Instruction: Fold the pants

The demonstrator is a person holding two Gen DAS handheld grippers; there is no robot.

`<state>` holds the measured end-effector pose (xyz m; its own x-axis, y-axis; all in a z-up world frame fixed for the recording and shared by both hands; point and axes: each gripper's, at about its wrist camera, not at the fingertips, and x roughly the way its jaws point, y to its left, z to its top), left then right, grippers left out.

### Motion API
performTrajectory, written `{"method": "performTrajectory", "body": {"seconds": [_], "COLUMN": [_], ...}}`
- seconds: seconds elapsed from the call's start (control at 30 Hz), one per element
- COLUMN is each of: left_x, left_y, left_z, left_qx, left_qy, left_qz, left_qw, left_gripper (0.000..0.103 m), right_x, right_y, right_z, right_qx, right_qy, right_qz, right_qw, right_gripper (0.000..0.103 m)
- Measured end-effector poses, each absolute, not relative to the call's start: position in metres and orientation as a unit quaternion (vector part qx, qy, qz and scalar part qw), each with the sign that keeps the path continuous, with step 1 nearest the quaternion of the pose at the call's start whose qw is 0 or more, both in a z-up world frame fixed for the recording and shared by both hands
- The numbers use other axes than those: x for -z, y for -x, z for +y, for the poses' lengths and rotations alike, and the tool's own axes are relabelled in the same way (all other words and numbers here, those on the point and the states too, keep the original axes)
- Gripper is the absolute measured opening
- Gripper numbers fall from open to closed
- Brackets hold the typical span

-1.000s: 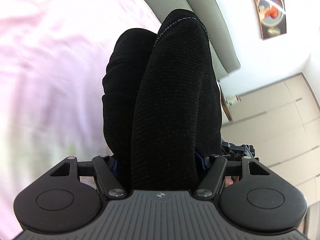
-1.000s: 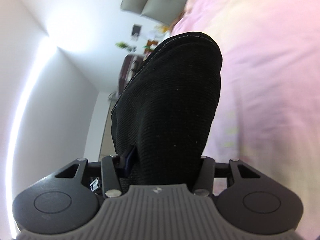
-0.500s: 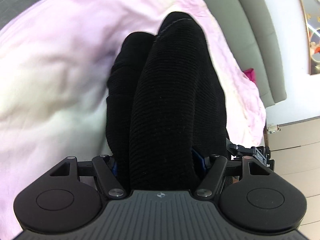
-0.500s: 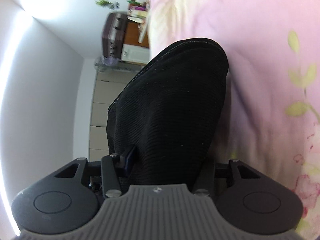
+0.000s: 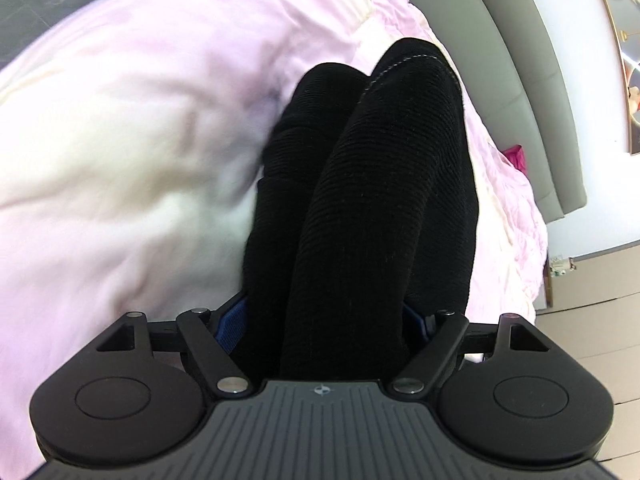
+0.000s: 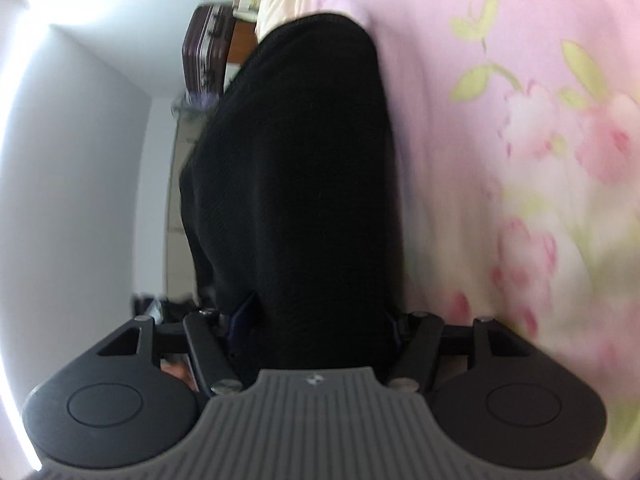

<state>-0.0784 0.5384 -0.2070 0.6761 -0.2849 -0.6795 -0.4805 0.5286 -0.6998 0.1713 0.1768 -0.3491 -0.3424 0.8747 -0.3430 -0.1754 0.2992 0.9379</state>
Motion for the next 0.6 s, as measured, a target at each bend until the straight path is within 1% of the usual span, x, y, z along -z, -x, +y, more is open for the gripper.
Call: {"method": "performTrajectory", "body": {"seconds": [0.17,0.23,0.37,0.47,0.5,0.53,0.57,0.6], "left_x": [0.192,0.183,0.171,0.158,0.151,0.143,0.137,0.129], "left_y": [0.11,0.113,0.129,0.134,0.133,0.13,0.127,0.124], "left_z": [0.522,0.507,0.49,0.476,0.468,0.457,0.446,0.436], "left_qx": [-0.102,-0.108,-0.131,-0.162,-0.172,-0.188,-0.209,-0.225], "left_qy": [0.44,0.405,0.386,0.362,0.343,0.308,0.269,0.238], "left_qz": [0.397,0.424,0.438,0.451,0.458,0.478,0.498,0.507], "left_qw": [0.799,0.803,0.801,0.8,0.802,0.801,0.798,0.797], "left_gripper": [0.092,0.094,0.094,0.094,0.092,0.079,0.072,0.07], "right_x": [0.329,0.316,0.297,0.278,0.271,0.262,0.253,0.244], "right_y": [-0.15,-0.142,-0.13,-0.115,-0.109,-0.104,-0.096,-0.091], "right_z": [0.16,0.158,0.159,0.15,0.148,0.149,0.146,0.145], "right_qx": [-0.525,-0.522,-0.502,-0.486,-0.483,-0.479,-0.477,-0.478], "right_qy": [-0.219,-0.187,-0.134,-0.091,-0.069,-0.04,-0.014,0.008], "right_qz": [0.619,0.609,0.595,0.605,0.602,0.593,0.58,0.565], "right_qw": [0.542,0.567,0.613,0.624,0.632,0.646,0.66,0.673], "right_gripper": [0.057,0.057,0.058,0.059,0.058,0.058,0.059,0.061]}}
